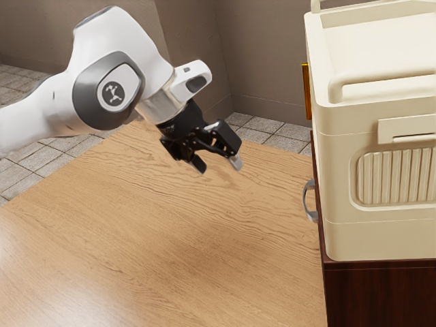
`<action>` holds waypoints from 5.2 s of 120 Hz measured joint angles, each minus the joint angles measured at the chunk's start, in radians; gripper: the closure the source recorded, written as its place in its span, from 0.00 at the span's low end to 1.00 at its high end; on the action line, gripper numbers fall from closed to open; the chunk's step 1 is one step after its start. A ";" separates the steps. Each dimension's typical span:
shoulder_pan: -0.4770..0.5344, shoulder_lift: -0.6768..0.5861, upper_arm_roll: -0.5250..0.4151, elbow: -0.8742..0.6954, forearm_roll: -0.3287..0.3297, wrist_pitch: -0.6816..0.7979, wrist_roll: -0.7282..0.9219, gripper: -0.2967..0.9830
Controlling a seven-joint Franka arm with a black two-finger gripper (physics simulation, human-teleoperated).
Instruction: Pull the drawer handle with one arm to open the drawer
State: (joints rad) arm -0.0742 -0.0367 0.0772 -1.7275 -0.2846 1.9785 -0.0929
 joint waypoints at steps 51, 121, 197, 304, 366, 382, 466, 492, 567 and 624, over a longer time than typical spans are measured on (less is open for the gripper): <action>-0.058 0.026 -0.003 -0.034 -0.075 0.071 -0.090 0.25; -0.071 0.078 -0.002 -0.021 -0.127 0.086 -0.193 0.31; -0.049 0.097 -0.017 -0.008 -0.132 0.117 -0.235 0.33; -0.083 0.124 -0.049 0.020 -0.136 0.145 -0.254 0.50; -0.093 0.143 -0.055 0.021 -0.137 0.162 -0.258 0.50; -0.095 0.149 -0.067 0.020 -0.137 0.174 -0.259 0.50; -0.092 0.153 -0.066 0.008 -0.140 0.185 -0.265 0.67; -0.093 0.146 -0.064 0.000 -0.136 0.183 -0.274 0.78; -0.081 0.065 -0.031 -0.098 -0.113 0.181 -0.327 0.84; -0.091 0.006 0.012 -0.166 -0.096 0.184 -0.347 0.85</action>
State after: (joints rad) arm -0.1651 -0.0309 0.0893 -1.8934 -0.3804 2.1623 -0.4394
